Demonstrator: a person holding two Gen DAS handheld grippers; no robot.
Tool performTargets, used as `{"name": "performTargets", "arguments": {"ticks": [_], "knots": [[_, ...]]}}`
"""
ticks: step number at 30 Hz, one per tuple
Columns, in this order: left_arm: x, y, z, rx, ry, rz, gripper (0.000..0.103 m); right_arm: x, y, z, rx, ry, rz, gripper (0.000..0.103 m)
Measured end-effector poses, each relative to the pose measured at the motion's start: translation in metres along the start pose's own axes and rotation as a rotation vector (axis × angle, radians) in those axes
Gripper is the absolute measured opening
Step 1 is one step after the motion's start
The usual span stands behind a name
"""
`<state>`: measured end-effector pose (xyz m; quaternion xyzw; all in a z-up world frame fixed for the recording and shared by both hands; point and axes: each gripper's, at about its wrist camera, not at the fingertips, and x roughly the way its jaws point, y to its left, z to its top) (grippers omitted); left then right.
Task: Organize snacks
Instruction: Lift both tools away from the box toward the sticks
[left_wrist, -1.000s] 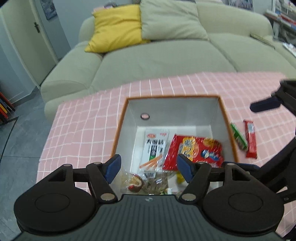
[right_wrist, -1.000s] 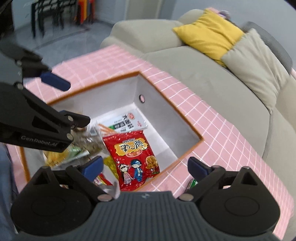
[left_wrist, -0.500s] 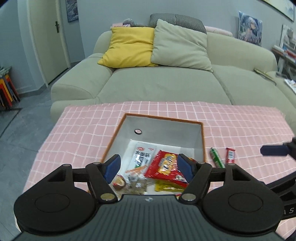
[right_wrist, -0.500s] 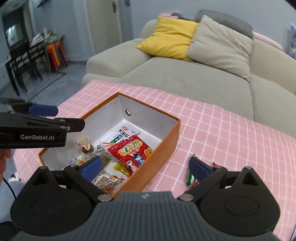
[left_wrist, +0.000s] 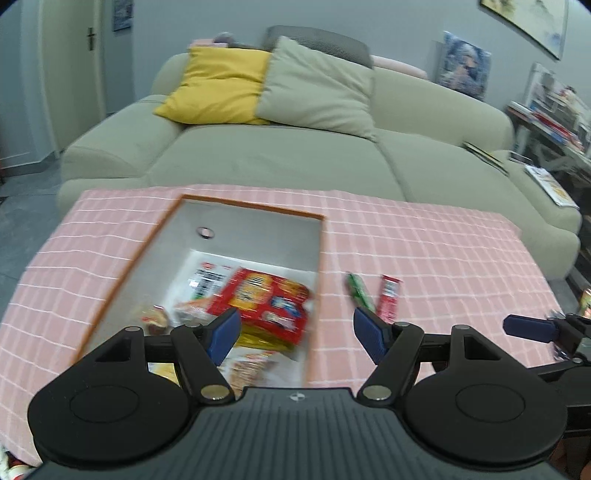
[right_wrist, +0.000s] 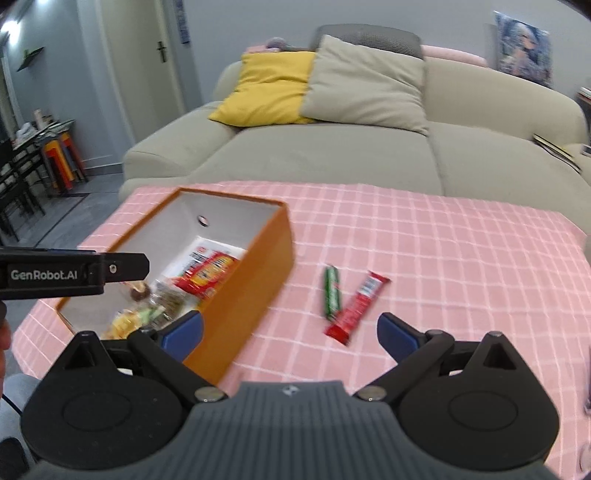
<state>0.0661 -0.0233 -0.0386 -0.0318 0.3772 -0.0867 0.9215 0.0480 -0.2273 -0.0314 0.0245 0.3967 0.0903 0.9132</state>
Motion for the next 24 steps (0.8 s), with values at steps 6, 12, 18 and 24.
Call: {"name": "performTargets", "arguments": {"ticks": [6,12,18,24], "knots": [[0.012,-0.028,-0.011,0.027,0.036,-0.076,0.082,-0.005,-0.03,-0.024,0.053,0.036,-0.057,0.097],[0.024,-0.049,-0.014,0.06,0.056,-0.093,0.081,0.001,-0.056,-0.042,0.101,0.088,-0.096,0.097],[0.037,-0.063,-0.017,0.043,0.077,-0.103,0.079,0.011,-0.074,-0.046,0.147,0.105,-0.114,0.097],[0.053,-0.071,-0.016,0.017,0.094,-0.095,0.078,0.023,-0.081,-0.044,0.153,0.121,-0.131,0.097]]}}
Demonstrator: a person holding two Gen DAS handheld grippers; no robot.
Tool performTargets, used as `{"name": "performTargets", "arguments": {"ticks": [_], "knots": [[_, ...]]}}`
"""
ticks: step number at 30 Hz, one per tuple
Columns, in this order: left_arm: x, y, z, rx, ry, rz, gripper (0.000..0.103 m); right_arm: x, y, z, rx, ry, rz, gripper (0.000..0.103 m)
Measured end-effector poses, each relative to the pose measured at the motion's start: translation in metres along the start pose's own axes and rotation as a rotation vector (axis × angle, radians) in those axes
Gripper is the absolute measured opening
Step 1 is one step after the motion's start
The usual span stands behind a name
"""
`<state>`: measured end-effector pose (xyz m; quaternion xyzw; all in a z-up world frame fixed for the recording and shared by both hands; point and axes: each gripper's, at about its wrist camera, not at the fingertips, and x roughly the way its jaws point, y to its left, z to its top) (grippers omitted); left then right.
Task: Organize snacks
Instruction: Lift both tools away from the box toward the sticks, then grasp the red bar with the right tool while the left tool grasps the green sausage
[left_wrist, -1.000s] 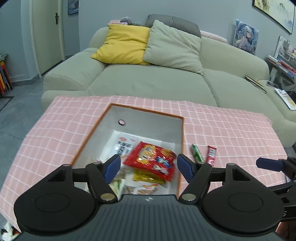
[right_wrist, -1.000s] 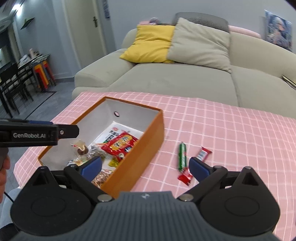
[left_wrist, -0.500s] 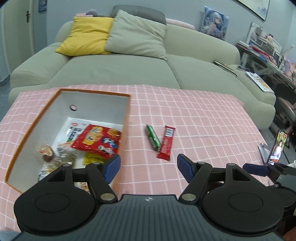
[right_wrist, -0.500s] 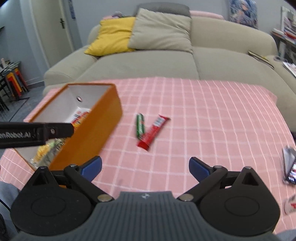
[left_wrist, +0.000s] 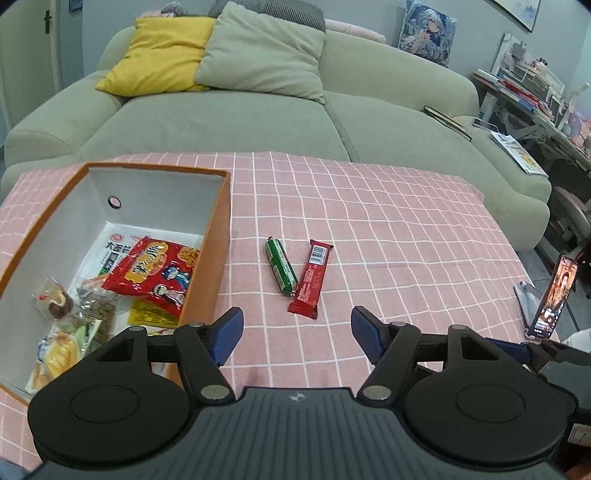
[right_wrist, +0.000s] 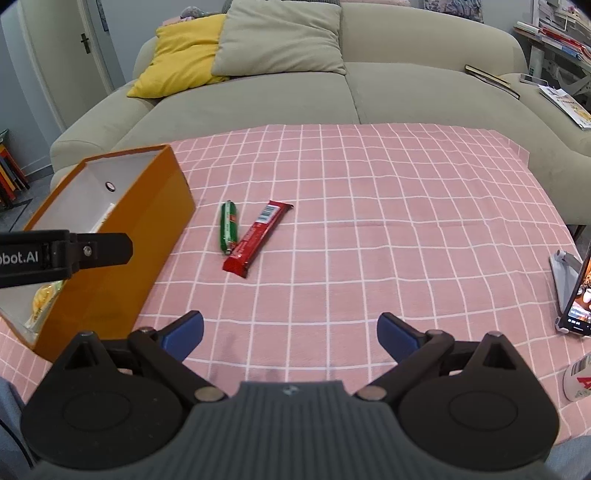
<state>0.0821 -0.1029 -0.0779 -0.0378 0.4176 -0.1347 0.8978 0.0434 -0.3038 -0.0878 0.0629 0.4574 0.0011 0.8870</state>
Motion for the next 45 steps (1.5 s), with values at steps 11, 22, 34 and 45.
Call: {"name": "performTargets", "arguments": {"ticks": [11,22,34,45], "knots": [[0.035,-0.005,0.015,-0.018,0.038,0.032,0.076,0.032,-0.005,0.018,0.001,0.013,0.025,0.087],[0.059,-0.002,0.037,-0.027,0.028,0.061,0.073,0.081,-0.001,0.046,0.017,0.021,0.057,0.071],[0.07,0.012,0.059,-0.043,0.016,0.083,0.063,0.15,0.028,0.076,-0.012,0.065,0.072,0.052],[0.076,0.018,0.068,-0.058,0.013,0.09,0.063,0.189,0.035,0.085,-0.029,0.124,0.037,0.05]]}}
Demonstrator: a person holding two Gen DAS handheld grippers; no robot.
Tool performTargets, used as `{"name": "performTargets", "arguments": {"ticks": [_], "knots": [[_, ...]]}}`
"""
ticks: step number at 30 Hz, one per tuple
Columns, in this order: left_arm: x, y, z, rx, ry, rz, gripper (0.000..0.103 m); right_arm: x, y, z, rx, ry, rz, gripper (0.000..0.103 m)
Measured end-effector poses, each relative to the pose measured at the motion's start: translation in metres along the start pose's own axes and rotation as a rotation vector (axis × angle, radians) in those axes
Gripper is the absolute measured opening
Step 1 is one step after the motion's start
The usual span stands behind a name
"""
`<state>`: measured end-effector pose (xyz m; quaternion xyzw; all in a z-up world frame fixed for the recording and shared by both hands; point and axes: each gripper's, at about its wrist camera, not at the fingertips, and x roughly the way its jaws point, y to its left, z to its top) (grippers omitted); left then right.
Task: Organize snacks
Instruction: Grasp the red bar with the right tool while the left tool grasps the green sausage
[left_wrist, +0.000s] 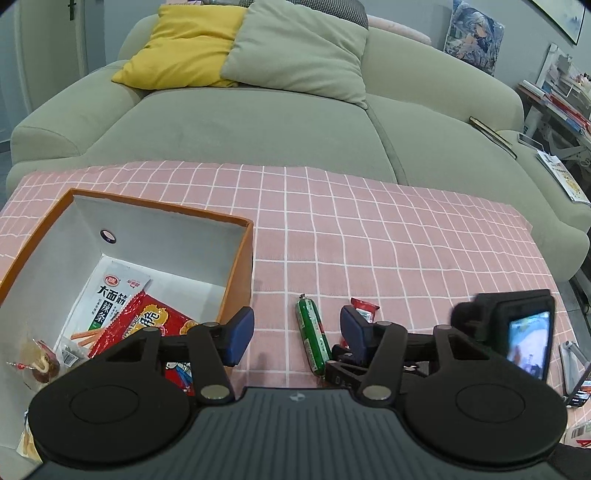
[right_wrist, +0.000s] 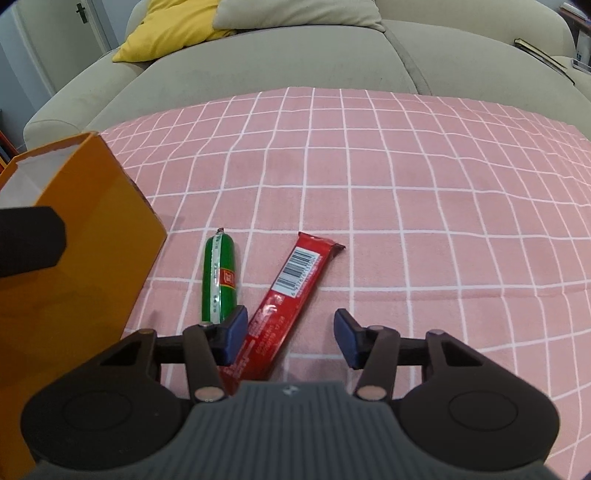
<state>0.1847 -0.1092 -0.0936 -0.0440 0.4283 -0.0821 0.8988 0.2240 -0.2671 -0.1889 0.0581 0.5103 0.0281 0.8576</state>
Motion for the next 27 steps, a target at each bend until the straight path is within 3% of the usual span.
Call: {"name": "performTargets", "arguments": {"ticks": [4,6,8,21,27], "knots": [[0.001,0.003,0.003,-0.006,0.001,0.012,0.063,0.005,0.005,0.004,-0.018,-0.009,-0.015,0.047],[0.002,0.002,0.003,-0.004,0.005,0.008,0.063,0.008,0.007,0.007,-0.045,-0.006,-0.03,0.027],[0.003,0.001,0.003,0.005,0.002,0.002,0.063,0.008,0.006,0.006,-0.072,-0.004,-0.042,0.024],[0.026,-0.029,-0.008,0.037,0.061,-0.057,0.063,-0.015,-0.053,-0.019,-0.11,-0.005,-0.026,0.021],[0.057,-0.038,-0.019,0.037,0.086,0.024,0.063,-0.02,-0.067,-0.023,-0.117,-0.006,-0.001,0.022]]}}
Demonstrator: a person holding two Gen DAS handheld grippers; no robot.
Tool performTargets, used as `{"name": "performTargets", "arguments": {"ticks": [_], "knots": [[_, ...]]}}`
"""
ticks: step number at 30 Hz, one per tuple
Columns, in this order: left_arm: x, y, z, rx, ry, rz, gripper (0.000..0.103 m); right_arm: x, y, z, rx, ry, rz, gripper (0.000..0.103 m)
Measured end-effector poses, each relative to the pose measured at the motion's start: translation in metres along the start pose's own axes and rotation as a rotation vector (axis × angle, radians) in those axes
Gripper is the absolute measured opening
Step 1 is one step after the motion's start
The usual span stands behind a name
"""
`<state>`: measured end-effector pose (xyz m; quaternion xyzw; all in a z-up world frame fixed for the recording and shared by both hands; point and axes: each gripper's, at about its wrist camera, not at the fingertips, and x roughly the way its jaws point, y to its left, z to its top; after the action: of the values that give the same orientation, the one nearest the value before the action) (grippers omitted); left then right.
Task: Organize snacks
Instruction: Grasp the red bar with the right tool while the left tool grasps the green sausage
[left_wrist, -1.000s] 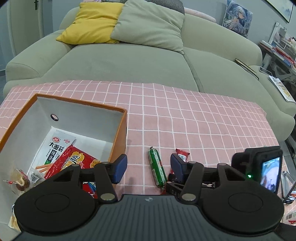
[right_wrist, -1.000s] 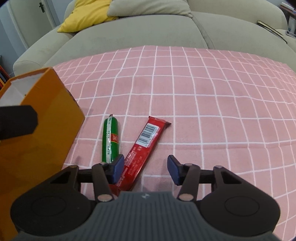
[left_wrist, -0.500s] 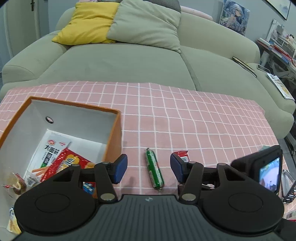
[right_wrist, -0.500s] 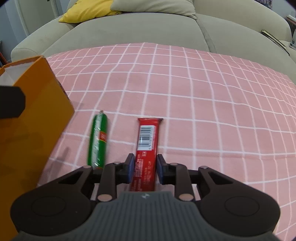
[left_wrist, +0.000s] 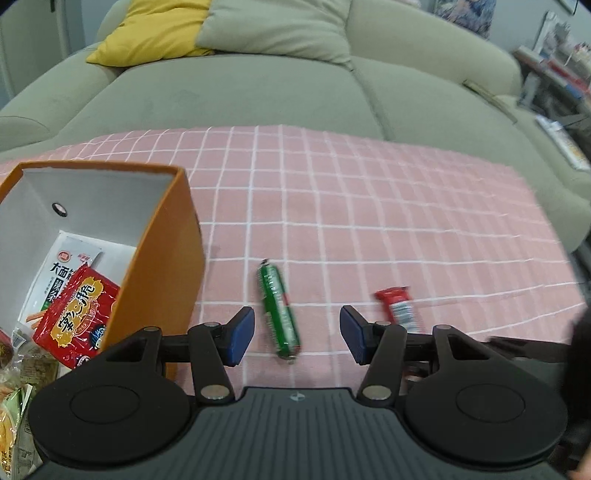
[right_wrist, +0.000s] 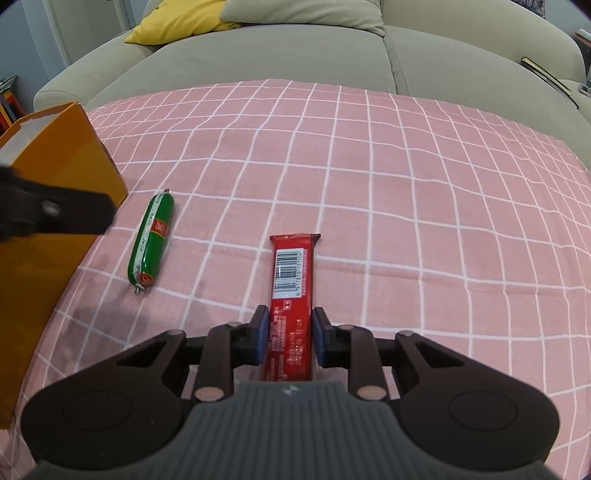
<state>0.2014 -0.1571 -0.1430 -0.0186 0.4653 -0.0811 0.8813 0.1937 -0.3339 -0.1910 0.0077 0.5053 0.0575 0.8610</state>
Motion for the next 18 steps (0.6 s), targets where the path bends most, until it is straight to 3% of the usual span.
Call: {"name": "performTargets", "arguments": {"ticks": [10,14,18], "knots": [[0.056,0.001,0.0,0.025,0.017,0.078,0.062,-0.003,-0.003,-0.003,0.01,-0.006,0.027,0.028],[0.071,0.006,0.0,0.021,0.046,0.1,0.058,-0.002,0.002,-0.001,-0.012,-0.013,0.02,0.035],[0.074,0.008,0.0,0.015,0.037,0.1,0.052,0.001,0.008,0.001,-0.052,-0.018,-0.003,0.035]]}}
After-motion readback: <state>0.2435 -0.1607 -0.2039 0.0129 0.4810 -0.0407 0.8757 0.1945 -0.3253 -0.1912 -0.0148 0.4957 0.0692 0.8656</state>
